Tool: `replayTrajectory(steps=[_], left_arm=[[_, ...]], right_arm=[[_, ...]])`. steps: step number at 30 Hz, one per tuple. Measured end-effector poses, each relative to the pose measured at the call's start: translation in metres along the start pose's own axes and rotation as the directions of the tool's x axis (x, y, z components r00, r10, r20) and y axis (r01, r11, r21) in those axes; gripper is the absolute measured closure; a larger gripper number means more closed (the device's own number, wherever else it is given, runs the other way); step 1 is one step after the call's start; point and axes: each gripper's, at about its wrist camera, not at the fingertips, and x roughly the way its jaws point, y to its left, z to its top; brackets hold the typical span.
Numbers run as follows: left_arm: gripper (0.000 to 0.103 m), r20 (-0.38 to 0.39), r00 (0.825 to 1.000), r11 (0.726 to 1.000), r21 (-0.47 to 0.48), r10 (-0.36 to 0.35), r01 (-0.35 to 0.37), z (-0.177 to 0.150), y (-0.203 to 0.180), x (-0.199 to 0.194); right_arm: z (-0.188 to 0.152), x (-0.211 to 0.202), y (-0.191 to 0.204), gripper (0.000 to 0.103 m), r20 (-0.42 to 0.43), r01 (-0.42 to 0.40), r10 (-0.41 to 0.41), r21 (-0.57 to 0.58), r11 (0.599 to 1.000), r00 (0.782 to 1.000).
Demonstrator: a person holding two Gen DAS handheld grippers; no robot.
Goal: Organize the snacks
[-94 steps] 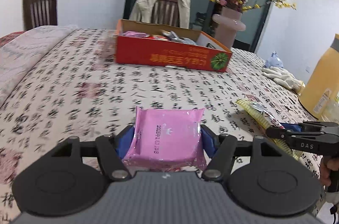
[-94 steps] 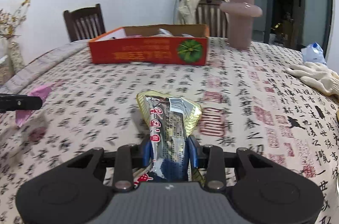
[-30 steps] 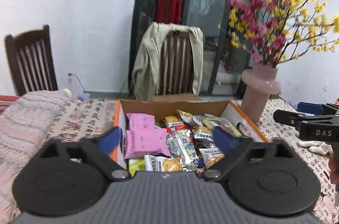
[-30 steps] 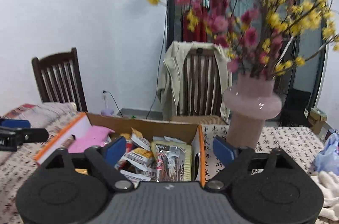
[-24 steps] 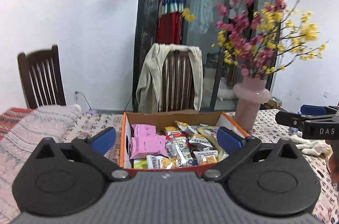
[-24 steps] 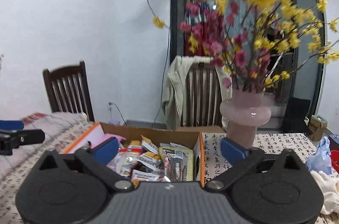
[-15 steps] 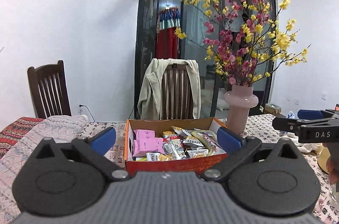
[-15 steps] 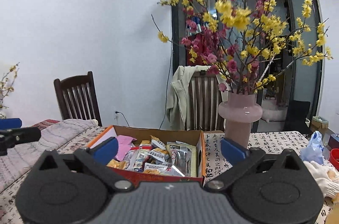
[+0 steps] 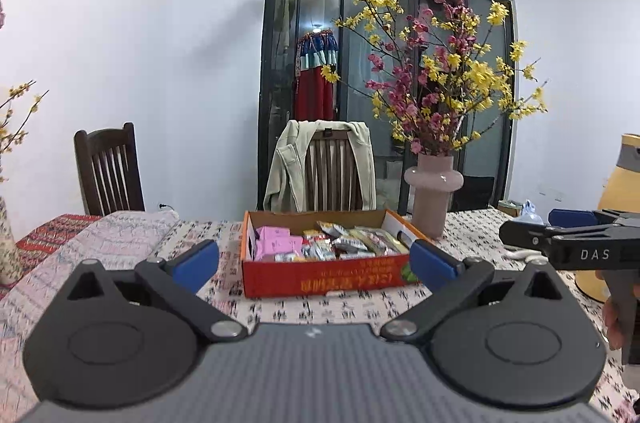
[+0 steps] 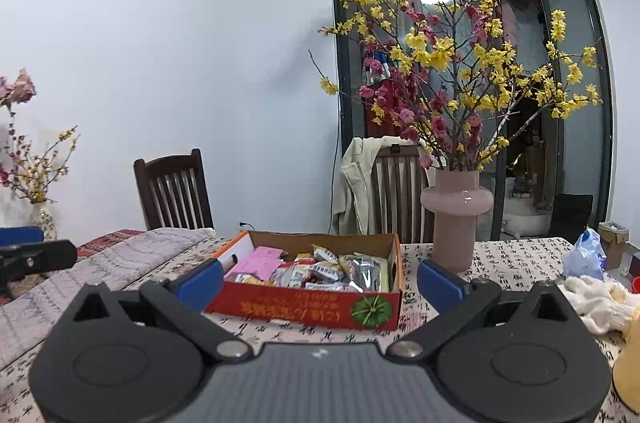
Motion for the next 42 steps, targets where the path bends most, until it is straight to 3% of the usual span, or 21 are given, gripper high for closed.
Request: replayTrajectory(steps=[22,31,38,42], left_arm=[[0.0,-0.003,1.0,0.997,-0.075,0.004,-0.004,-0.088,-0.003,-0.125],[0.0,0.012,0.997,0.997,-0.019,0.071,-0.071,-0.124,-0.023,-0.164],[0.0,-0.006,0.997,0.997,0.013,0.081,-0.081,-0.147,-0.03,-0.187],[0.0,-0.011,0.994,0.993,-0.044,0.113,-0.113,-0.155,-0.018,-0.197]], right_arm=[[-0.08,-0.124,0.055,0.0,0.042,-0.055,0.057,-0.052,0.997,0.997],[-0.116,-0.178,0.073,0.0,0.043,-0.036,0.038,-0.041,0.999,0.998],[-0.146,-0.212,0.096,0.0,0.033,-0.019,0.021,-0.053,0.998,0.999],[-0.16,-0.227,0.101,0.0,0.023,-0.032,0.033,-0.031,0.999,0.999]])
